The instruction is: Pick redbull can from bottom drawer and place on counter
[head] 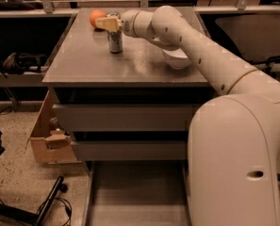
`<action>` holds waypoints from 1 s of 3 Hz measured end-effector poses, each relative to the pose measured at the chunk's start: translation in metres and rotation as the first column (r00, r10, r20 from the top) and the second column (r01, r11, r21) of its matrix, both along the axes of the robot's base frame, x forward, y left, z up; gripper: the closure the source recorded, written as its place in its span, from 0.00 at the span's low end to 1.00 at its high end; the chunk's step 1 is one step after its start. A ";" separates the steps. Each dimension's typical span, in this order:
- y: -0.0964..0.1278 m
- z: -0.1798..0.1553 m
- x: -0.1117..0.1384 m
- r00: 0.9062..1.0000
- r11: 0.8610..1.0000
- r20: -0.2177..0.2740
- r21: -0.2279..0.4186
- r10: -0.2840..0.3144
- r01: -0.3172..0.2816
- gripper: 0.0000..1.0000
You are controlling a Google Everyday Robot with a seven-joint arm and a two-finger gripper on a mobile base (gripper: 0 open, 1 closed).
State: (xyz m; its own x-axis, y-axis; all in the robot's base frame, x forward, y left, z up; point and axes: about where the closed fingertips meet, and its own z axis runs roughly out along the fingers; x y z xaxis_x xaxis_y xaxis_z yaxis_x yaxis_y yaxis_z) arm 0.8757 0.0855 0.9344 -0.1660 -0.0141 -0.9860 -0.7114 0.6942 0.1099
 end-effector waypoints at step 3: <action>-0.004 0.008 -0.002 0.999 0.998 -0.002 -0.038 0.042 -0.042 0.00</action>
Offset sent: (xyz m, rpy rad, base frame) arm 0.0000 0.0000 0.0000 0.0000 0.0000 0.0000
